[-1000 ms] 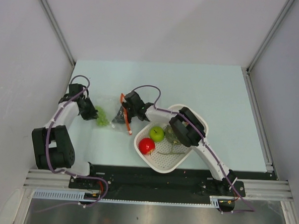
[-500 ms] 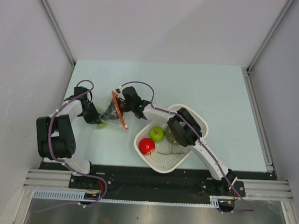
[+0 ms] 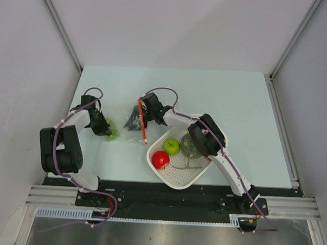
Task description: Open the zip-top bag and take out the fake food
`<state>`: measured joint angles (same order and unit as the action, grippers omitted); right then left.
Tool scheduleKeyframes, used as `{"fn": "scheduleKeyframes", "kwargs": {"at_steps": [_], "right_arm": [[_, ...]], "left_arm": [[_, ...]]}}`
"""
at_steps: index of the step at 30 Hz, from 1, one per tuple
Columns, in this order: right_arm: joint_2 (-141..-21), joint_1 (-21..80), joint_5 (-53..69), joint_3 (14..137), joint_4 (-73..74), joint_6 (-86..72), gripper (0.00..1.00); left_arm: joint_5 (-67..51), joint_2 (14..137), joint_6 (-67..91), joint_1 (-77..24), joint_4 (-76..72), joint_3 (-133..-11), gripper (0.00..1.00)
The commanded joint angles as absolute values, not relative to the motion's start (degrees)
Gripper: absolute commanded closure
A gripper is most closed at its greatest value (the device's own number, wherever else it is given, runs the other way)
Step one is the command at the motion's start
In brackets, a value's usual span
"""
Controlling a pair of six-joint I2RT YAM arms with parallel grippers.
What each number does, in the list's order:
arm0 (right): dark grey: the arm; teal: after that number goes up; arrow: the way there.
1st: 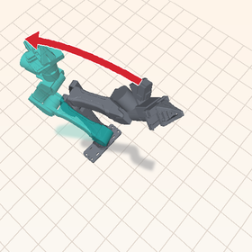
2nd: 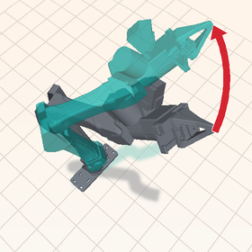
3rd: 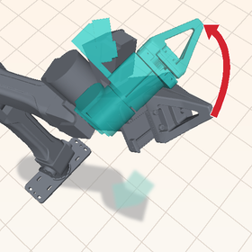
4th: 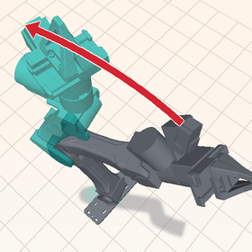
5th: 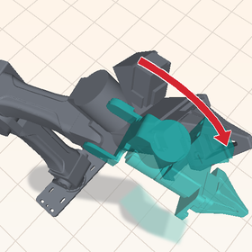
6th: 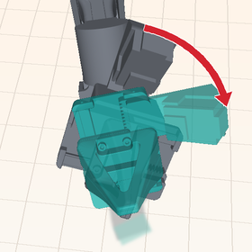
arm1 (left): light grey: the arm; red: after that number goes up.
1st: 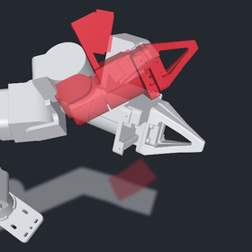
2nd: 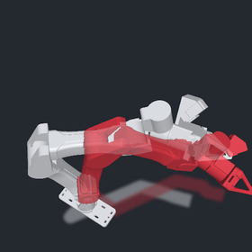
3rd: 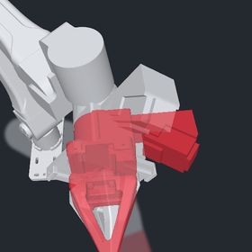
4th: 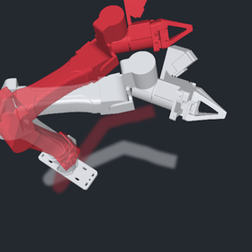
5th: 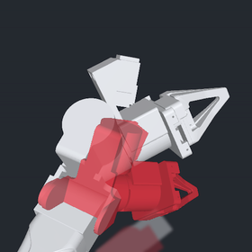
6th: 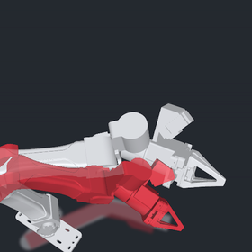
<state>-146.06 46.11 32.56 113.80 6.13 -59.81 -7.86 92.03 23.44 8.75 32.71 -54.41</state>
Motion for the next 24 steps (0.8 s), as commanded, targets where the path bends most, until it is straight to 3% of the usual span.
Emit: {"fn": "scheduleKeyframes", "kwargs": {"at_steps": [1,7,9,18,24], "right_arm": [[-147.92,49.13,33.40,119.01,5.20,-58.26,0.60],[-150.03,50.19,34.37,118.48,1.67,-62.22,0.76],[-150.47,50.36,35.24,118.39,0.53,-64.15,0.77],[-150.47,51.42,36.48,118.39,-3.69,-65.74,0.56],[-152.04,52.12,37.44,119.09,-5.54,-68.02,0.54]], "left_arm": [[-7.21,92.72,22.06,8.44,32.61,-52.73,0.89],[-8.26,92.90,22.59,8.44,32.34,-52.65,0.89],[-8.26,92.73,22.67,8.35,32.17,-52.47,0.89],[-8.35,92.72,22.85,8.17,31.73,-51.85,0.89],[-8.52,92.46,22.85,7.91,31.82,-52.03,0.89]]}}
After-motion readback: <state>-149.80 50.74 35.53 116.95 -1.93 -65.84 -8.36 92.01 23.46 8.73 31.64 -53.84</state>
